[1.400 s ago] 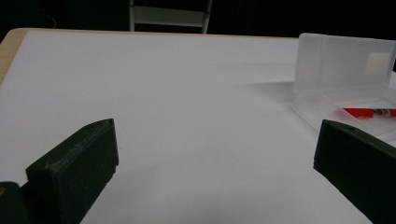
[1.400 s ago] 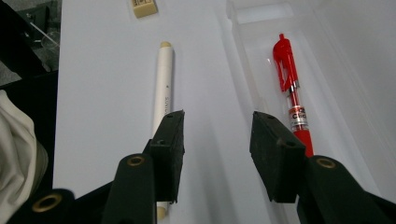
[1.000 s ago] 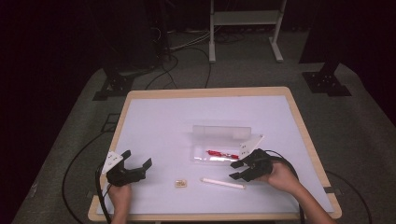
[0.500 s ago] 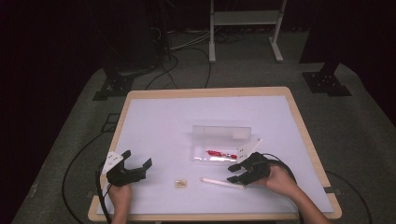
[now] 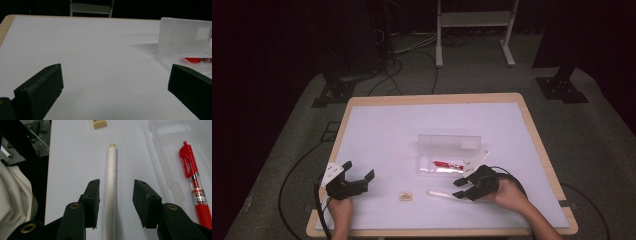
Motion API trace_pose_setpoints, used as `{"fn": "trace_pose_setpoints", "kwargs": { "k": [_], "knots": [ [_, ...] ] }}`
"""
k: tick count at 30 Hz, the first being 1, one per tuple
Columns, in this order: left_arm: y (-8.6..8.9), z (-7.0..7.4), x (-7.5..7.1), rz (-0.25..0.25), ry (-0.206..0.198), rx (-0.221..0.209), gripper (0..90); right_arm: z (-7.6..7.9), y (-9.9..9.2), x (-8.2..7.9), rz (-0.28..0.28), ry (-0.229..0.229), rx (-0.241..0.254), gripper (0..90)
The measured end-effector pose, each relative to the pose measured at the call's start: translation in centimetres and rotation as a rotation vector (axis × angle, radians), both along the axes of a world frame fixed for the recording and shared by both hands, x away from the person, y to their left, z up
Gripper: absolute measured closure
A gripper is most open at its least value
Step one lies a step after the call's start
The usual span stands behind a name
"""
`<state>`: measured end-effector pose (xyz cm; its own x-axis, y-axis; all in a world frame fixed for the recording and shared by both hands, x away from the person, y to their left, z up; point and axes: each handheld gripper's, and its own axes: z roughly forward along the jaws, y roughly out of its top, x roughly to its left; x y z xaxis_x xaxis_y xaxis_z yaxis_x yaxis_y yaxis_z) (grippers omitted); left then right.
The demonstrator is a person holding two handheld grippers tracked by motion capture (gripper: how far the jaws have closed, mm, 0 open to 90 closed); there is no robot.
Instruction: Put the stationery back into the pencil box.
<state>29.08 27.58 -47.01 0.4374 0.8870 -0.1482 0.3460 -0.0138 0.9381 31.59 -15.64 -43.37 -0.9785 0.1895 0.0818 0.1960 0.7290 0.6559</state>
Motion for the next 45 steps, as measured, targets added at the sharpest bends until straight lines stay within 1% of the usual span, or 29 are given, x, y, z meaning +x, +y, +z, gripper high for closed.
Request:
{"fn": "trace_pose_setpoints", "kwargs": {
  "k": [3, 5, 12, 13, 17, 22, 25, 31, 35, 41, 45],
  "knots": [
    [0.0, 0.0, 0.0, 0.000, 0.001, 0.005, 0.0, -0.1, 0.3, -0.2, 0.008, 0.003, 0.006, 56.7],
    [0.0, 0.0, 0.0, 0.002, 0.003, 0.004, 0.0, -0.2, 0.5, -0.3, 0.020, 0.002, 0.001, 57.6],
    [0.1, 0.0, 0.0, -0.002, -0.001, -0.003, 0.0, -0.4, 1.0, -0.3, 0.027, 0.004, -0.012, 62.2],
    [0.1, 0.0, 0.0, -0.003, -0.001, -0.005, 0.0, -0.4, 1.1, -0.3, 0.028, 0.005, -0.021, 63.0],
    [0.1, 0.0, 0.0, -0.004, -0.001, -0.006, 0.0, -0.8, 1.6, -0.3, 0.037, 0.009, -0.033, 64.0],
    [0.1, 0.0, 0.0, 0.000, 0.001, -0.003, 0.0, -1.1, 2.0, -0.2, 0.047, 0.003, -0.048, 64.1],
    [0.0, 0.0, 0.0, -0.001, 0.000, 0.000, 0.0, -1.3, 2.0, -0.2, 0.046, 0.013, -0.051, 64.1],
    [0.1, 0.0, 0.0, -0.001, 0.001, -0.004, 0.0, -1.5, 2.3, -0.3, 0.053, -0.006, -0.068, 64.7],
    [0.0, 0.0, 0.0, 0.001, 0.001, 0.002, 0.0, -1.7, 2.5, -0.4, 0.057, -0.007, -0.082, 65.4],
    [0.0, 0.0, 0.0, 0.000, 0.002, 0.006, 0.0, -2.1, 2.5, -0.1, 0.065, -0.005, -0.082, 71.7],
    [0.0, 0.0, 0.0, -0.002, 0.002, 0.011, 0.0, -2.3, 2.8, -0.3, 0.080, -0.020, -0.096, 74.4]
  ]
}}
